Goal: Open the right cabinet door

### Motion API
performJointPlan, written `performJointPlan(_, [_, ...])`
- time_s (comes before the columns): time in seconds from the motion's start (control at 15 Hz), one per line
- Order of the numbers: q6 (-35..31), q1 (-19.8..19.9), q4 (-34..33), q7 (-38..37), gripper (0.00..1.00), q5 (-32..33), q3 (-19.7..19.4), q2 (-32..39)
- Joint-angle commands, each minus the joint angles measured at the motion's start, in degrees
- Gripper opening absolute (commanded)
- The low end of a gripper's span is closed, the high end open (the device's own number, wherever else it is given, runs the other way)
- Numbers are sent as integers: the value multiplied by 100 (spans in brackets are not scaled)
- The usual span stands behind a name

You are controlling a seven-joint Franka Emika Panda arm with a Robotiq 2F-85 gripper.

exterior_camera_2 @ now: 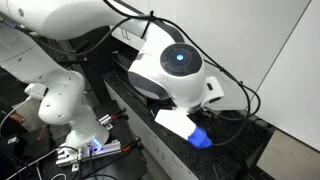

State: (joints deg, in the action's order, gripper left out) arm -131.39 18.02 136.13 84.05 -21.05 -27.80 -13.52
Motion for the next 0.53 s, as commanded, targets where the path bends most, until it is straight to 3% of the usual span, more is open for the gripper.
performJointPlan(0.0, [-297,156,375,-379,100,435,83,-373])
performJointPlan(0.47, [-205,356,964,-1312,100,1210,56,-1201])
